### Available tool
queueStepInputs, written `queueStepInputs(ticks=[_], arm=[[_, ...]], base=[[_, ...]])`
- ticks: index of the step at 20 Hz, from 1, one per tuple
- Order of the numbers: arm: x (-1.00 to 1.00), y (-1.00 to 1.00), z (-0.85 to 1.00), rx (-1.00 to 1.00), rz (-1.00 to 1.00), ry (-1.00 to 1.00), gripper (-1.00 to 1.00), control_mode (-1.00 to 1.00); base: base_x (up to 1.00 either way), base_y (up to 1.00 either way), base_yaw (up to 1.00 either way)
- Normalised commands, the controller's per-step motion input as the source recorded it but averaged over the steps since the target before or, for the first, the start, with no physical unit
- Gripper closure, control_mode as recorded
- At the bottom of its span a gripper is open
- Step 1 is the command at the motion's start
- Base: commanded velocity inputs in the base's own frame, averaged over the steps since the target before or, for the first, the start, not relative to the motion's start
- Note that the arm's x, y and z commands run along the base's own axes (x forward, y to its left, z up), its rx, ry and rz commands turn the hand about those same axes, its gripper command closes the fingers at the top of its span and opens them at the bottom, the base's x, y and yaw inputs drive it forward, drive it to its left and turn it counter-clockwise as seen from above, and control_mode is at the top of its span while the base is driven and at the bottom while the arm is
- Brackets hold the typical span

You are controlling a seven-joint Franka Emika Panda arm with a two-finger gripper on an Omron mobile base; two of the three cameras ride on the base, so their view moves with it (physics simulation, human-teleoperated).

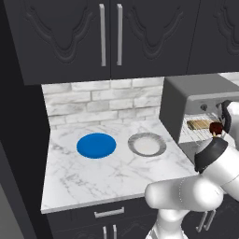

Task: Open the toaster oven door. Place the baguette on the bottom rack in the toaster oven and place the steak on the top rack.

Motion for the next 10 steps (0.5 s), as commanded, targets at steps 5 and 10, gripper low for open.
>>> queueStepInputs(ticks=[5, 10], arm=[[-0.05, -0.06, -0.39, 0.08, 0.13, 0.07, -1.00, -1.00], [0.02, -0.04, -0.26, 0.05, 0.10, 0.00, -1.00, -1.00]], base=[[0.00, 0.00, 0.00], [0.00, 0.00, 0.00]])
